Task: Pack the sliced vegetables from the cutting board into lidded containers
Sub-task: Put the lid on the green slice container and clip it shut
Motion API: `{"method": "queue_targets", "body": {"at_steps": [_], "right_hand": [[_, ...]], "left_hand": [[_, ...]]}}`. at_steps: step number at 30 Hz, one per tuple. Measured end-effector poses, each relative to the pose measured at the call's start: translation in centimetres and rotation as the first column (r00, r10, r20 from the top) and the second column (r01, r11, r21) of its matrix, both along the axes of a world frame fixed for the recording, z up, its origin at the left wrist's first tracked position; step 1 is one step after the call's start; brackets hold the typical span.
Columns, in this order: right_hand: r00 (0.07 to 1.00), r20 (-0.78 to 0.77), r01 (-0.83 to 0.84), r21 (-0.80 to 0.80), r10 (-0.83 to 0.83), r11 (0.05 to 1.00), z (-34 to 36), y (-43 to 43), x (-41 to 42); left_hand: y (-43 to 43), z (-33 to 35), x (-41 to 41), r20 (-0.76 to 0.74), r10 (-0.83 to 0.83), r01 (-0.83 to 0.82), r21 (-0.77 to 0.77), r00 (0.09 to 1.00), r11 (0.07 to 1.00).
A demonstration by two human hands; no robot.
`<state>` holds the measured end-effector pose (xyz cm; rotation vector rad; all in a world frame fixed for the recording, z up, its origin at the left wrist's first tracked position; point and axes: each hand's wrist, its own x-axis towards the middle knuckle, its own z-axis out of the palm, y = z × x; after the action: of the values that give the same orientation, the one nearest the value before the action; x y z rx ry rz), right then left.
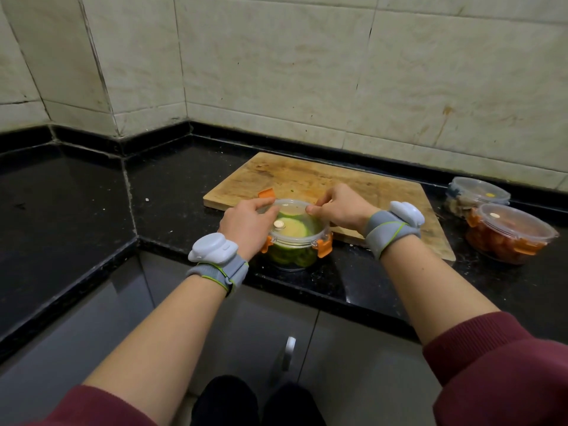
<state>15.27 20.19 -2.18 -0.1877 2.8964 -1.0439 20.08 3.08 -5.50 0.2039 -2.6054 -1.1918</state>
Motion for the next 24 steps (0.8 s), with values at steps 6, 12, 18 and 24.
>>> {"method": "queue_targets", "body": {"at_steps": [6, 12, 18, 24], "right_hand": [[0.999, 0.019, 0.045, -0.058, -0.044, 0.997, -0.7, 0.1, 0.4], [0.998, 0.008, 0.066, -0.008, -0.066, 0.998, -0.8, -0.1, 0.4], [0.998, -0.007, 0.059, -0.021, -0.06, 0.998, -0.8, 0.0, 0.6], [0.999, -0.007, 0.051, -0.065, -0.052, 0.997, -1.0, 0.1, 0.7]], "left_hand": [[-0.8, 0.7, -0.5, -0.029, 0.054, -0.059, -0.244, 0.998, 0.968], [-1.0, 0.9, 0.5, 0.083, 0.046, -0.006, -0.431, 0.996, 0.902], [-0.7, 1.4, 0.5, 0.21, -0.019, 0.105, -0.406, 0.978, 0.908], [-1.4, 0.8, -0.2, 0.235, -0.095, 0.149, -0.223, 0.967, 0.963]]}}
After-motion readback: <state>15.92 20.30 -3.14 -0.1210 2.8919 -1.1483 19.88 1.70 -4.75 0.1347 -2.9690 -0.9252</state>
